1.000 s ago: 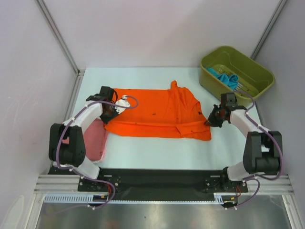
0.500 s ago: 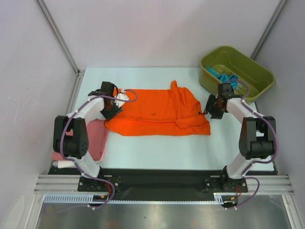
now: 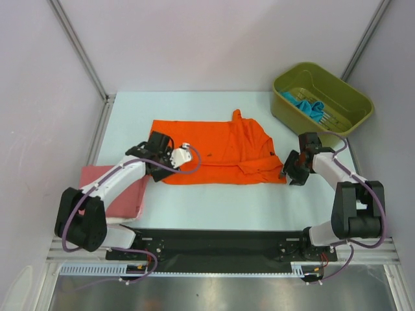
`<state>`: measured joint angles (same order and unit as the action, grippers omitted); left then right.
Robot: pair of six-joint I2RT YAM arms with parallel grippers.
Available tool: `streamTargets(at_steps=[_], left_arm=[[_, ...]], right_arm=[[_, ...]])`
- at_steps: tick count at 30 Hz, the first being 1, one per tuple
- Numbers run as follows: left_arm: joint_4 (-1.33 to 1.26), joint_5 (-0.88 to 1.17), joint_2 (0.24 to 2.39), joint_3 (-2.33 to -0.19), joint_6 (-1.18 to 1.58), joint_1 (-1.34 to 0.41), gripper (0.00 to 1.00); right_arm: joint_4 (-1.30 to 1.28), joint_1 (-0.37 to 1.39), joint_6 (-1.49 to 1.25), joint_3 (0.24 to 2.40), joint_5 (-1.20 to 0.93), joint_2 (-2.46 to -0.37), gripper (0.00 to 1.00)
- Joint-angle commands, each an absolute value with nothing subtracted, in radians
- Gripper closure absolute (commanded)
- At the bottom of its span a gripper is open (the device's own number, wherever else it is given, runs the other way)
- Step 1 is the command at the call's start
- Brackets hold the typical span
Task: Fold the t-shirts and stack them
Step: Fold the tshirt
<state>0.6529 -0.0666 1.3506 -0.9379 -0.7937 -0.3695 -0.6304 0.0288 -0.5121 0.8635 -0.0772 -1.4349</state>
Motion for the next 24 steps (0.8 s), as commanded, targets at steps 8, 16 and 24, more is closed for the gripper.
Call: streamTargets(at_steps=[8, 16, 24], left_arm=[[0.621, -0.038, 1.399, -0.864, -0.762, -0.457, 0.4], [0.704, 0.037, 1.373, -0.945, -0.674, -0.459, 0.39], [0.585, -0.041, 1.414, -0.897, -0.534, -0.404, 0.51]], right_arm=[[-0.492, -0.09, -0.626, 0.752, -0.143, -1.468, 1.0], [-0.555, -0.333, -0.609, 0.652, -0.092, -1.247, 1.0], [-0.549, -0.354, -0.569, 0.635, -0.117, -1.256, 1.0]])
